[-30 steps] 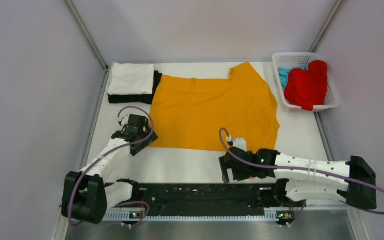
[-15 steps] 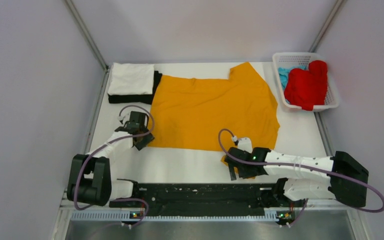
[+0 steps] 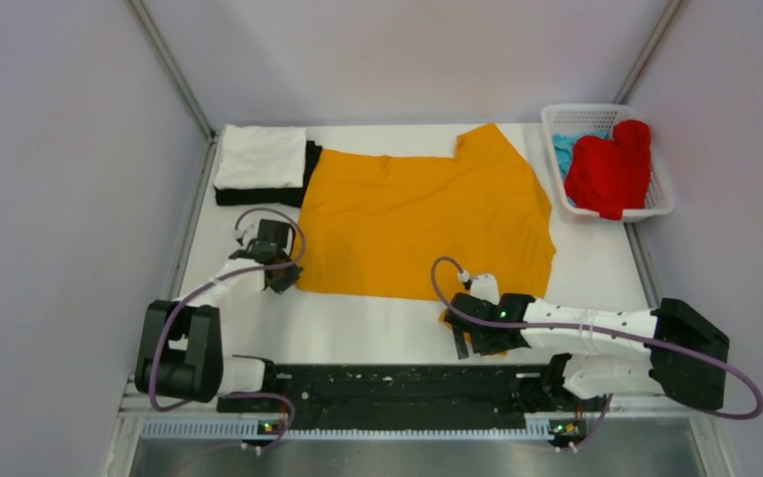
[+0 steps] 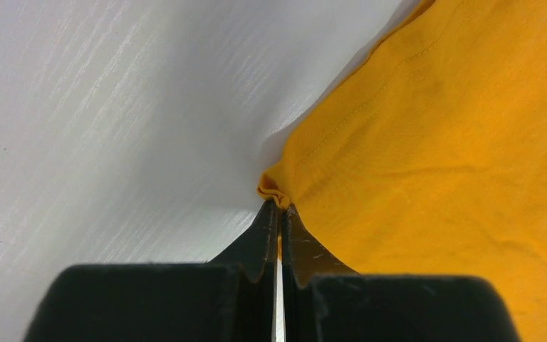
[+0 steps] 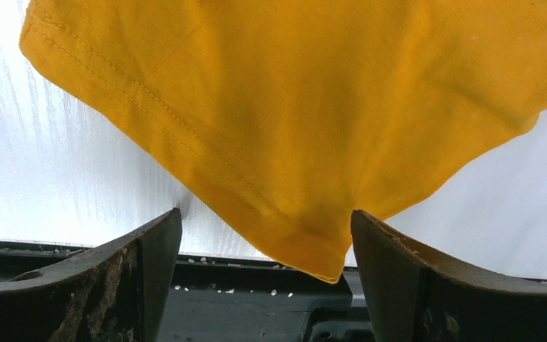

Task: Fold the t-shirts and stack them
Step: Grab the side of the flattened tshirt closest away from the robot with both arms

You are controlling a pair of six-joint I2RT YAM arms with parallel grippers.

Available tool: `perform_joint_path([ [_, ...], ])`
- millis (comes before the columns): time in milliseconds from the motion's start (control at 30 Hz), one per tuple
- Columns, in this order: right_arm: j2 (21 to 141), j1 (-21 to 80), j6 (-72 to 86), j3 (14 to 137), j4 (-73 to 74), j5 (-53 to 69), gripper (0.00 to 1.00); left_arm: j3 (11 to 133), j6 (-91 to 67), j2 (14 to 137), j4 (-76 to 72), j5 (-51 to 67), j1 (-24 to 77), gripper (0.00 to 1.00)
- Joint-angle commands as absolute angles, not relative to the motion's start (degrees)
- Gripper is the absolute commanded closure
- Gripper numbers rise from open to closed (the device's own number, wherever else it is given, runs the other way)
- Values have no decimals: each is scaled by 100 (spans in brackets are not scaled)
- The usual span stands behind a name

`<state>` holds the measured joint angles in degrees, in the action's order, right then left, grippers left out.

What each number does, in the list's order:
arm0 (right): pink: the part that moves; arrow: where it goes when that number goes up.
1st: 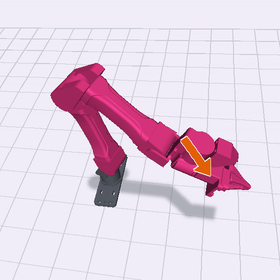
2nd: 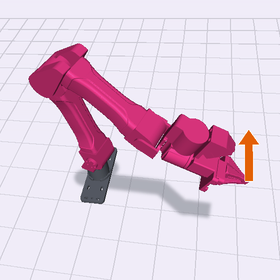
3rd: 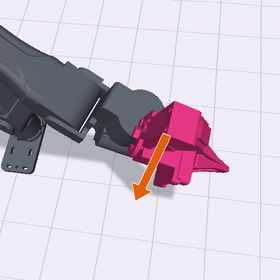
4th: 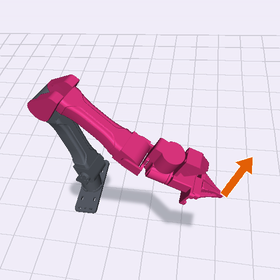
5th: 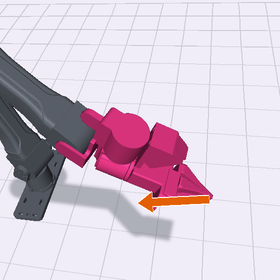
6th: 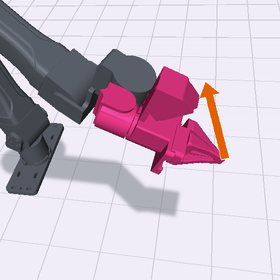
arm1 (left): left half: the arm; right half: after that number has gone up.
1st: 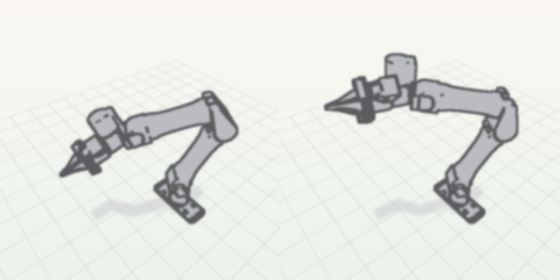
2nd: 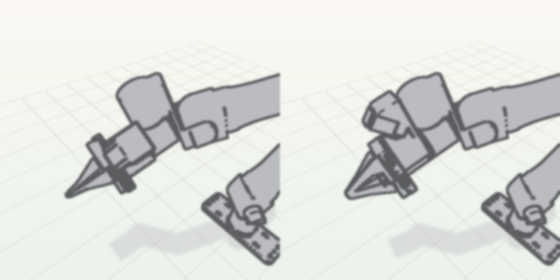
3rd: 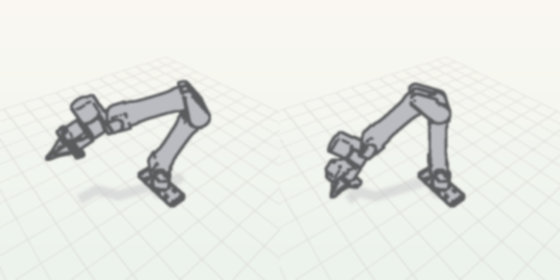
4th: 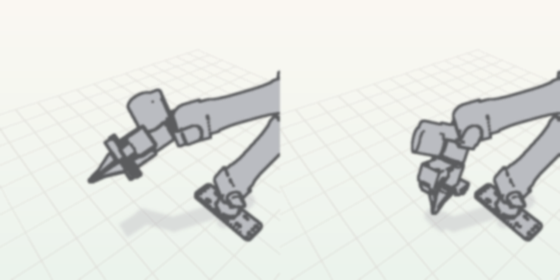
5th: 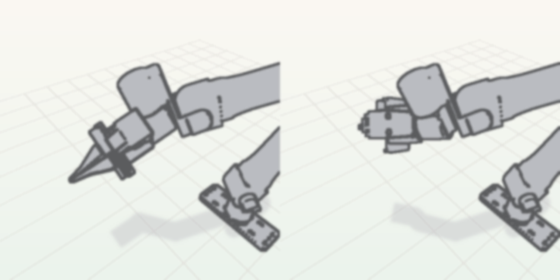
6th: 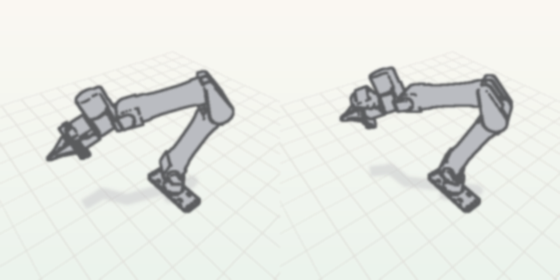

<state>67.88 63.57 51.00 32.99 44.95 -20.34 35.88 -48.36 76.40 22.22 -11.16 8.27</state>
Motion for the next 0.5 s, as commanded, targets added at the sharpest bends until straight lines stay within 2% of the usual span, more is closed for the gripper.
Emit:
perform_joint_path([
  [0, 6579, 6329, 5022, 3270, 4470, -2124, 15, 3368, -4888, 7592, 2186, -956, 809, 100],
  [300, 6795, 6334, 5014, 3196, 4465, -2032, 31, 3183, -5024, 7081, 2504, -971, 809, 100],
  [467, 6933, 6334, 5352, 3245, 4903, -1726, 37, 3260, -5049, 7100, 2674, -1017, 809, 100],
])
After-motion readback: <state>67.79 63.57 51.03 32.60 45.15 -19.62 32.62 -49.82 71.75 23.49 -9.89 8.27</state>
